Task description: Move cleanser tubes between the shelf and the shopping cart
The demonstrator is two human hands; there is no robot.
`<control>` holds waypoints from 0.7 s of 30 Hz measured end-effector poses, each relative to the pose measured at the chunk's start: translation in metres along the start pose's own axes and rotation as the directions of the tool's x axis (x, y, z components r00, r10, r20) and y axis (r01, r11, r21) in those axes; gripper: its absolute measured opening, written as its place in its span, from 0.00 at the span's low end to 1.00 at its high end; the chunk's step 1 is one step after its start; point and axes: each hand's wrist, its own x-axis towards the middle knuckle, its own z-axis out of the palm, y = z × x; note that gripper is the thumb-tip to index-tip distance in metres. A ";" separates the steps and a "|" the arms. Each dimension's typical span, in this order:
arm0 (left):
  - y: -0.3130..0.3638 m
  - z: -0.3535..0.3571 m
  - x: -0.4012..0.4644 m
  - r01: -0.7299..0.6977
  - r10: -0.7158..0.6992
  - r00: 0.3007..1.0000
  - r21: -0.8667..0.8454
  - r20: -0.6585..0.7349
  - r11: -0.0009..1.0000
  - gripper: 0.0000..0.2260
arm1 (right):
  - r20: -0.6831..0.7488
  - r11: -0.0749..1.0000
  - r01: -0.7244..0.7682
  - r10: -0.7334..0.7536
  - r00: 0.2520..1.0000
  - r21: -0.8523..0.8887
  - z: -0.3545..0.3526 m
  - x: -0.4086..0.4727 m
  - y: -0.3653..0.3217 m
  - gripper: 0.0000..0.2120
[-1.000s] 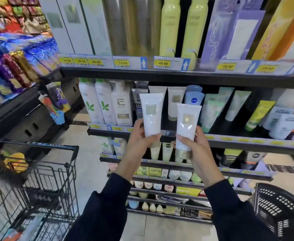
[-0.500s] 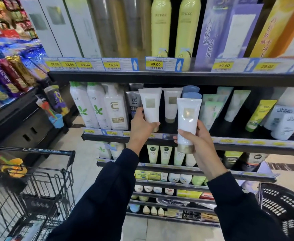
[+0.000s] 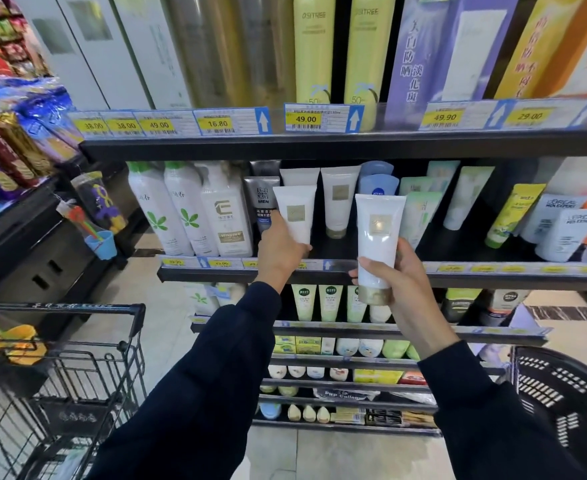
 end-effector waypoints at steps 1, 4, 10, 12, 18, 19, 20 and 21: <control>0.001 0.000 0.001 0.001 -0.001 1.000 0.000 0.005 1.000 0.31 | -0.005 1.000 0.001 -0.001 1.000 0.000 0.000 0.000 0.000 0.22; 0.000 0.000 0.001 -0.010 0.010 1.000 0.011 0.015 1.000 0.33 | -0.015 1.000 0.002 -0.002 1.000 0.006 0.004 -0.002 0.002 0.23; -0.001 -0.003 0.001 -0.040 0.038 0.998 0.039 0.050 0.998 0.33 | -0.027 1.000 0.003 -0.003 1.000 0.000 0.008 -0.003 0.005 0.22; -0.002 -0.003 0.002 -0.045 0.043 0.998 0.038 0.054 0.998 0.33 | -0.033 1.000 0.003 -0.003 0.999 -0.003 0.009 -0.003 0.005 0.22; -0.005 -0.003 0.003 -0.049 0.046 0.996 0.032 0.073 0.998 0.33 | -0.056 1.000 0.010 -0.010 0.998 -0.006 0.014 -0.001 0.007 0.22; -0.006 -0.003 0.004 -0.051 0.049 0.996 0.031 0.075 0.998 0.34 | -0.059 1.000 0.015 -0.016 0.998 -0.016 0.014 0.000 0.007 0.22; -0.007 -0.003 0.004 -0.054 0.051 0.996 0.028 0.077 0.998 0.34 | -0.059 0.999 0.021 -0.023 0.998 -0.029 0.014 0.001 0.006 0.22; -0.007 -0.002 0.004 -0.058 0.055 0.995 0.026 0.080 0.998 0.34 | -0.060 0.999 0.028 -0.031 0.998 -0.043 0.015 0.002 0.005 0.23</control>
